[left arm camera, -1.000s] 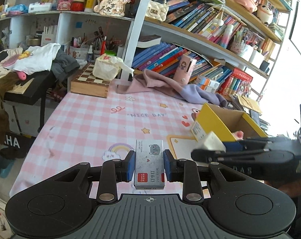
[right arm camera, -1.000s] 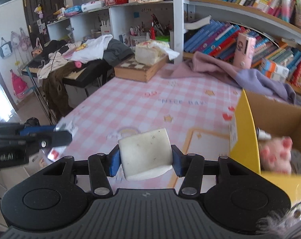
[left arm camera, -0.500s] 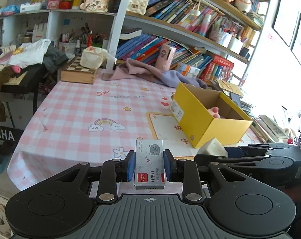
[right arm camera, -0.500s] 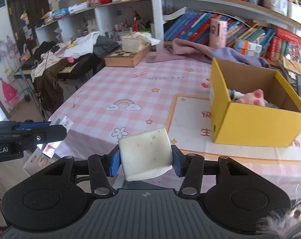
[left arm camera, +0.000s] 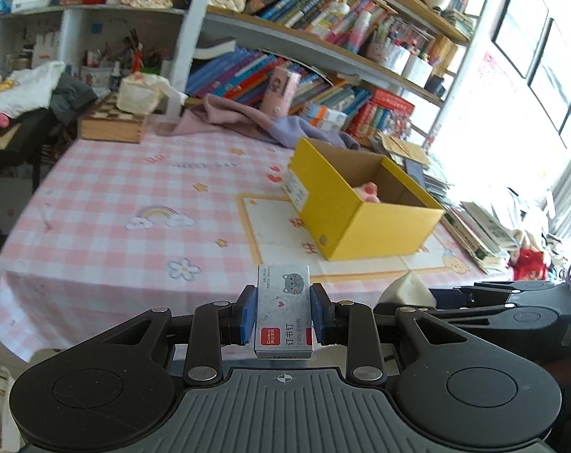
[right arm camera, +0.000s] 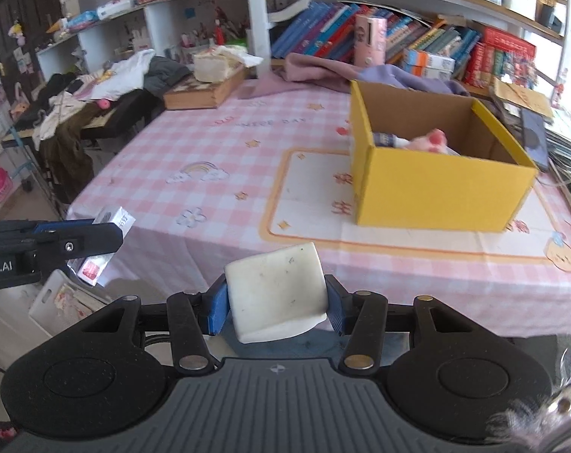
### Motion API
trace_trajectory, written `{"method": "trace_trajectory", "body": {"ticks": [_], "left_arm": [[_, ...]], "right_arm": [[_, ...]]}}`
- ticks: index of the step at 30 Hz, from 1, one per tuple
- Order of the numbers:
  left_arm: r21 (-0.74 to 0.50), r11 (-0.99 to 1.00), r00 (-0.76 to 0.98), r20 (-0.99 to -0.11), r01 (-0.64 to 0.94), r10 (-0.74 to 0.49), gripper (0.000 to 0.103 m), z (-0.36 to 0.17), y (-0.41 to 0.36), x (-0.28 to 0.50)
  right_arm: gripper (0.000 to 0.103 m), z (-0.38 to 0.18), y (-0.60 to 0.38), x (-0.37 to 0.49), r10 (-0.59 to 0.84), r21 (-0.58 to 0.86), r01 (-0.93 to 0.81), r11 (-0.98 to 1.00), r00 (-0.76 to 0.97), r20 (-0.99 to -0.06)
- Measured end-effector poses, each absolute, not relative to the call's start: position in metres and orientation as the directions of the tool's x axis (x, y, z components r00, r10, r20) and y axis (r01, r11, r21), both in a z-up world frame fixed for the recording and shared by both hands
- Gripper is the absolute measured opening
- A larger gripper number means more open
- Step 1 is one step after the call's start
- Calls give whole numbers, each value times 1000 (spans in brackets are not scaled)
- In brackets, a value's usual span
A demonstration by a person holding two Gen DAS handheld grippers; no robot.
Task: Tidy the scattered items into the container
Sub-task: 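Lift the soap bar with the right tool while the left carries the small box toward the yellow box, then lower the soap bar into the box and open the right gripper while the left releases the small box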
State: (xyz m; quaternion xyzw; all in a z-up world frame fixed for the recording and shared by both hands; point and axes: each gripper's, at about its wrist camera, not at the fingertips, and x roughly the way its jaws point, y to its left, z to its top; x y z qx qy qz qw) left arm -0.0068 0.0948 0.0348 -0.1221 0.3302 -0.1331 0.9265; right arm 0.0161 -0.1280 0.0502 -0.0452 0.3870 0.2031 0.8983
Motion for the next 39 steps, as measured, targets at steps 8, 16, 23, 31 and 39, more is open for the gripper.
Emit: {"method": "trace_trajectory", "body": {"ticks": [8,16,23,31,39], "left_arm": [[-305,912,704,-582,274,-407,28,32,55,6],[-291,870,637,-594,398,-491,28,27,2,26],[-272,846,613,-593,458,-523,28,27,-26,43],[-265,840,643,-548,474,-535,28,34,-38,74],[-206,860,713,-488,466,-503,28,59,-60,131]], "right_arm": [[48,44,-176,6,246,91,-263,961,650,-719],[48,39,-225,4,161,97,-132,986,669,-725],[48,38,-252,16,126,99,-79,992,678,-724],[48,40,-266,55,132,97,-90,991,698,-704],[48,76,-279,128,199,65,-202,977,763,-615]]}}
